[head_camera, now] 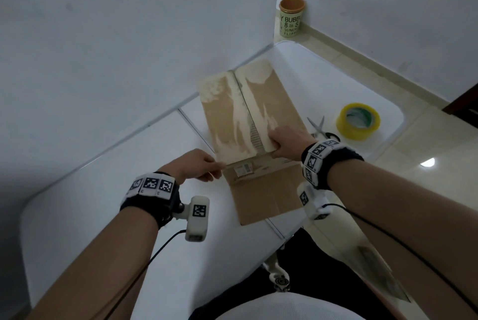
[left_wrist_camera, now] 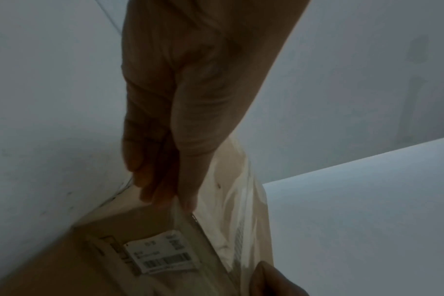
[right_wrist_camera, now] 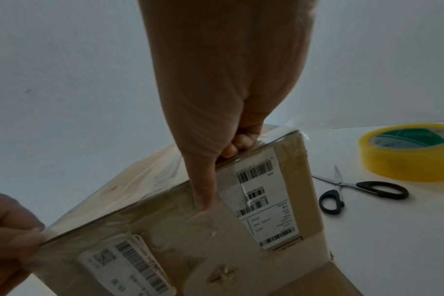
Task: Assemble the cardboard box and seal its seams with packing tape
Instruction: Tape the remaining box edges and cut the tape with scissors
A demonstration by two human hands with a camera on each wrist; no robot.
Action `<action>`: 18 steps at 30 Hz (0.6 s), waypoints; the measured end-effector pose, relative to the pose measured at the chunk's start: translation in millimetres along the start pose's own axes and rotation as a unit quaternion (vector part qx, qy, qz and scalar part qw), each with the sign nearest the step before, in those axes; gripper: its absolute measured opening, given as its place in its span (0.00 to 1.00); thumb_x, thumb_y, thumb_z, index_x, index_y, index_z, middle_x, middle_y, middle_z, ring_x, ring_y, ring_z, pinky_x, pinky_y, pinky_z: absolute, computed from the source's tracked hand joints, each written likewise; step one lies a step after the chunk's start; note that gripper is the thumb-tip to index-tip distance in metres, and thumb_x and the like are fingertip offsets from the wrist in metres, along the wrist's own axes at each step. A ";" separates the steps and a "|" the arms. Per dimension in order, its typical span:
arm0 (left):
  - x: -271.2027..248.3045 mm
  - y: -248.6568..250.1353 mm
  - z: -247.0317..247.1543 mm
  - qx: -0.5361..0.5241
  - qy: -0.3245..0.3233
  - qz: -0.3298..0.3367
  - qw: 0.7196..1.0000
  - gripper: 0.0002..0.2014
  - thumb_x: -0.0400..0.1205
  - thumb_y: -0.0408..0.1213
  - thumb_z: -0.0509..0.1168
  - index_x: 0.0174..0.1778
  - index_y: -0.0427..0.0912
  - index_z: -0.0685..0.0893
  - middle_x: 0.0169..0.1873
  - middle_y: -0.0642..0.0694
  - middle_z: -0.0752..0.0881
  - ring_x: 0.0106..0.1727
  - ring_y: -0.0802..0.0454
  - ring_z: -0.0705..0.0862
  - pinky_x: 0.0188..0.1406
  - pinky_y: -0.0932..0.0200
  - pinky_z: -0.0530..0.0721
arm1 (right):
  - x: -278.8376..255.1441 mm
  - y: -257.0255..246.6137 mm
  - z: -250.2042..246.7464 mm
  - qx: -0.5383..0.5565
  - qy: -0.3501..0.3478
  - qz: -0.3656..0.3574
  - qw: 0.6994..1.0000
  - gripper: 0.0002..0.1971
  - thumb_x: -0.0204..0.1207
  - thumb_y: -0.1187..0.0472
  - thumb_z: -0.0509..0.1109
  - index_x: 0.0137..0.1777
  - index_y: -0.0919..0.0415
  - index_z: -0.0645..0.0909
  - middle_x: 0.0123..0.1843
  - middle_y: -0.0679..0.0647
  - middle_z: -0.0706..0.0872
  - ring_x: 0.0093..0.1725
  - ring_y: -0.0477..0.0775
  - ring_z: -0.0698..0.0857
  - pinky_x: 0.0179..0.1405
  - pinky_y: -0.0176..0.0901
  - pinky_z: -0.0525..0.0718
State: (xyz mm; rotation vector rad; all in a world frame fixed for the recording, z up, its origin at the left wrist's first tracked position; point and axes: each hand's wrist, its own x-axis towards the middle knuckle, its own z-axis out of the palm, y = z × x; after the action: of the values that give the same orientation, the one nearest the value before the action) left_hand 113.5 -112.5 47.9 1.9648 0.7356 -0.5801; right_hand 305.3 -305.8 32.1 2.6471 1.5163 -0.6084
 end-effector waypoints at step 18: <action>20.9 -3.9 24.2 0.221 0.109 0.022 0.969 0.26 0.72 0.66 0.68 0.34 0.43 0.87 0.29 0.51 0.88 0.26 0.59 0.88 0.34 0.58 0.87 | 1.5 -2.1 -5.6 -0.012 -0.023 -0.002 1.000 0.21 0.73 0.53 0.74 0.31 0.53 0.63 0.40 0.53 0.77 0.41 0.57 0.79 0.36 0.44 0.74</action>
State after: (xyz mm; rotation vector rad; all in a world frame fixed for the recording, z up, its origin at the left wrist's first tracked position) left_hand 123.2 -126.9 20.8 2.4828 0.7387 -0.5406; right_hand 305.9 -302.2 37.1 2.5951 1.5076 -0.6413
